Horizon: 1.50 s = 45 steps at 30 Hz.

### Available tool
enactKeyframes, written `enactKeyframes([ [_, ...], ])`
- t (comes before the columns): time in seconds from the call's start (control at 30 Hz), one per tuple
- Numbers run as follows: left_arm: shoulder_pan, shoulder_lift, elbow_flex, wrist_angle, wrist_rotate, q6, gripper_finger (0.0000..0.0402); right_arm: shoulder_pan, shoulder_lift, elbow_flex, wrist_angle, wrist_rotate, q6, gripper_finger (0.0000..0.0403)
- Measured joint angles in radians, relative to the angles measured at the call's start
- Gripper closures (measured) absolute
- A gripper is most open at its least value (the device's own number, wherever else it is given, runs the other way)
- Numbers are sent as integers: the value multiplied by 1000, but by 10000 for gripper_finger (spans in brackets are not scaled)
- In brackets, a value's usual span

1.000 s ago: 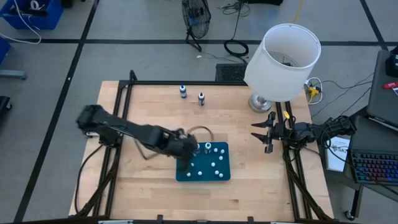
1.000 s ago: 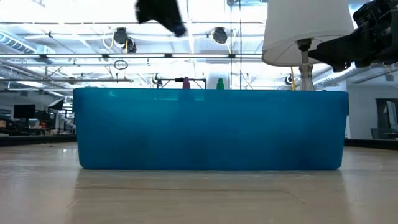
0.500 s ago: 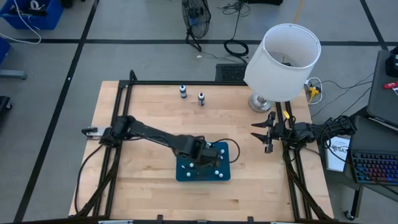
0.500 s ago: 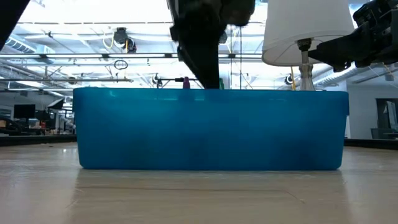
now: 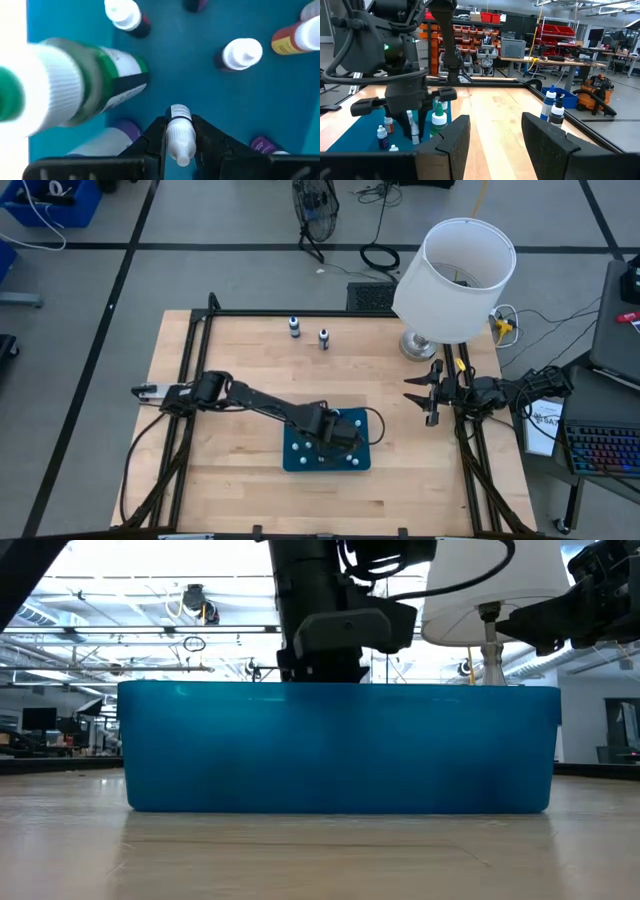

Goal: Pick & Place food coloring
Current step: Put the small purple food coloring bottle into the blue bin

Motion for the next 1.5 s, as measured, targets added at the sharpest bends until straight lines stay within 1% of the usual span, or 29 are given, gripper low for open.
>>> enactKeyframes([
  [0.53, -17, 0, -1, 11, 25, -25, 331, 0, 0, 0, 0, 0, 0, 236],
  [0.67, -27, 0, -1, 11, 22, -39, 331, 0, 0, 0, 0, 0, 0, 236],
  [0.77, -34, -2, -3, 6, -2, -39, 331, 0, 0, 0, 0, 0, 0, 236],
  [1.07, -34, -5, 2, -6, -3, -18, 331, 0, 0, 0, 0, 0, 0, 236],
  [1.2, -39, -5, 57, -46, -25, -8, 331, 0, 0, 0, 0, 0, 0, 236],
  [1.4, -63, -6, 179, -135, -103, 28, 331, 0, 0, 0, 0, 0, 0, 236],
  [1.5, -78, -7, 216, -152, -97, 30, 331, 0, 0, 0, 0, 0, 0, 236],
])
